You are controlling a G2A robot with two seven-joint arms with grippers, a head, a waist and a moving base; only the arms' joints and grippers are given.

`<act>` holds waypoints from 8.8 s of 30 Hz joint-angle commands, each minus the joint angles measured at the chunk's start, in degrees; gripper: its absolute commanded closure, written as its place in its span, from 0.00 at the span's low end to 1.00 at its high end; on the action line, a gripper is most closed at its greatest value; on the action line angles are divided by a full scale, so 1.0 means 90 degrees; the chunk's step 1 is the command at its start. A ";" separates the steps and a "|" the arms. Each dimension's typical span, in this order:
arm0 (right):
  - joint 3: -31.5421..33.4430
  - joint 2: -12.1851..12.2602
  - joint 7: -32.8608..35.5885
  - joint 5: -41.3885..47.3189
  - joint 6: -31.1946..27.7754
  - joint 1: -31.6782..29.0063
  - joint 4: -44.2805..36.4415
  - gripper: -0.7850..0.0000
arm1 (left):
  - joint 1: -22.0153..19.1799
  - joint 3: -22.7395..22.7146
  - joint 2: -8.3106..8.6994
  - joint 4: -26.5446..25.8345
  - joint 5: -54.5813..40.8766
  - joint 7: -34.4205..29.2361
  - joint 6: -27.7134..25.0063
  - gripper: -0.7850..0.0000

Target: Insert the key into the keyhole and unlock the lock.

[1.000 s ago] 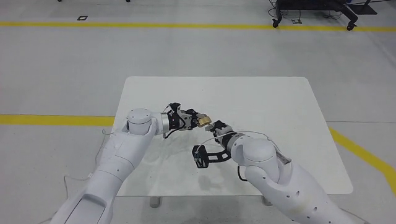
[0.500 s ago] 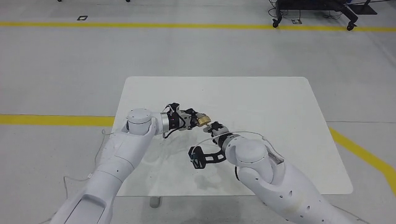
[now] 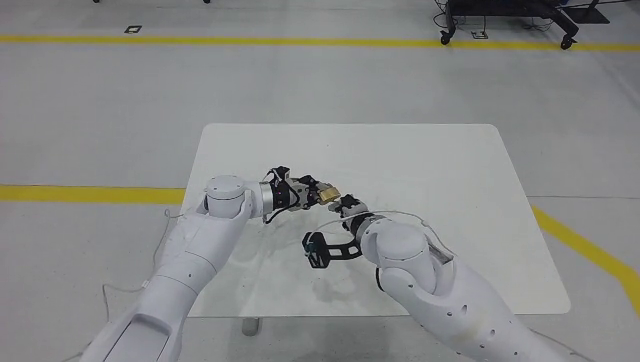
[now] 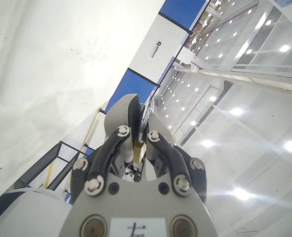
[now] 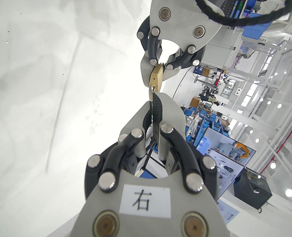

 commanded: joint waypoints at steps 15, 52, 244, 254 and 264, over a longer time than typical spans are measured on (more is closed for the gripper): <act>0.0029 -0.0114 0.0137 -0.0087 0.0073 -0.0051 0.0060 1.00 | 0.0005 0.0024 0.0012 -0.0014 -0.0011 0.0014 -0.0048 1.00; -0.0153 -0.0420 0.0002 -0.0176 -0.0073 -0.0052 0.0276 1.00 | 0.0037 0.0050 0.0034 -0.0078 -0.0059 0.0158 0.0031 1.00; 0.1492 0.0291 -0.4355 0.2166 0.2338 -0.0668 0.1159 0.84 | 0.0508 -0.0512 0.0292 -0.0847 -0.0328 0.0951 -0.2088 1.00; 0.1185 0.0209 -0.3973 0.1739 0.2704 -0.0502 0.1219 0.80 | 0.0479 -0.0426 0.0279 -0.0810 -0.0143 0.0870 -0.1976 1.00; 0.1051 0.0173 -0.3644 0.1332 0.2852 -0.0530 0.1100 0.71 | 0.0483 -0.0416 0.0273 -0.0818 -0.0076 0.0839 -0.1929 1.00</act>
